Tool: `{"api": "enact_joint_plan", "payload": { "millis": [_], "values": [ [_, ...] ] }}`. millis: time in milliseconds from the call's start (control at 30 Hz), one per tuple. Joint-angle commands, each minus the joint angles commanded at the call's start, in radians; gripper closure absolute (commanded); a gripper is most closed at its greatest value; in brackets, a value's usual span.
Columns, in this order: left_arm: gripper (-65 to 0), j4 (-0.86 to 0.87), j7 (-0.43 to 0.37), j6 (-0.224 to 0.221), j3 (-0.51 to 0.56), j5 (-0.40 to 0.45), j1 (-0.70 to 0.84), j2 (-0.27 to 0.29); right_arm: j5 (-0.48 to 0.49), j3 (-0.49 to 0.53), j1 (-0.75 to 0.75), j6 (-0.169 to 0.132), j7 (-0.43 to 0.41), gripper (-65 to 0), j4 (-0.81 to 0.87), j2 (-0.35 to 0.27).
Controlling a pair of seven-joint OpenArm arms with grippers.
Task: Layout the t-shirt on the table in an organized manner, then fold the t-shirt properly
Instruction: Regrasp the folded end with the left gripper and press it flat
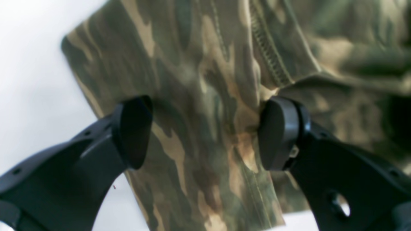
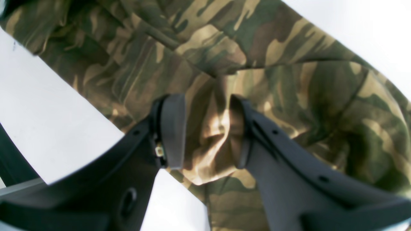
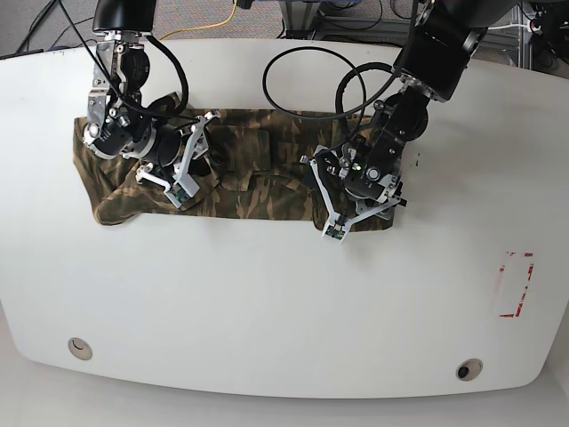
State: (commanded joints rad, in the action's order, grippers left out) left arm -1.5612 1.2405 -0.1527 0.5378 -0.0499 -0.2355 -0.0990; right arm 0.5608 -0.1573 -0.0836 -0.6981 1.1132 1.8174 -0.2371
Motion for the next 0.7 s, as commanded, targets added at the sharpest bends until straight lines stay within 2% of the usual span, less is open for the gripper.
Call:
{"api": "enact_joint_plan", "payload": {
  "millis": [167, 267, 400, 533, 700],
  "values": [
    [-46.4, -0.005, 0.0, 0.0, 0.002, -0.002, -0.005, -0.003, 0.002, 0.0, 0.0, 0.0, 0.0, -22.2, 0.0, 0.0],
    [-40.8, -0.006, 0.0, 0.0, 0.002, -0.002, -0.005, -0.003, 0.002, 0.0, 0.0, 0.0, 0.0, -22.2, 0.0, 0.0],
    [-17.6, 0.002, -0.009, 0.0, -0.005, -0.002, -0.008, -0.003, 0.002, 0.0, 0.0, 0.0, 0.0, -22.2, 0.0, -0.002],
    [-0.7, 0.002, -0.026, 0.0, -0.005, 0.0, -0.006, -0.003, 0.0, 0.0, 0.0, 0.0, 0.0, -22.2, 0.0, -0.002],
    [0.0, -0.031, -0.026, 0.002, -0.006, -0.002, -0.003, -0.005, -0.002, 0.0, 0.0, 0.0, -0.002, -22.2, 0.0, -0.002]
  ]
}}
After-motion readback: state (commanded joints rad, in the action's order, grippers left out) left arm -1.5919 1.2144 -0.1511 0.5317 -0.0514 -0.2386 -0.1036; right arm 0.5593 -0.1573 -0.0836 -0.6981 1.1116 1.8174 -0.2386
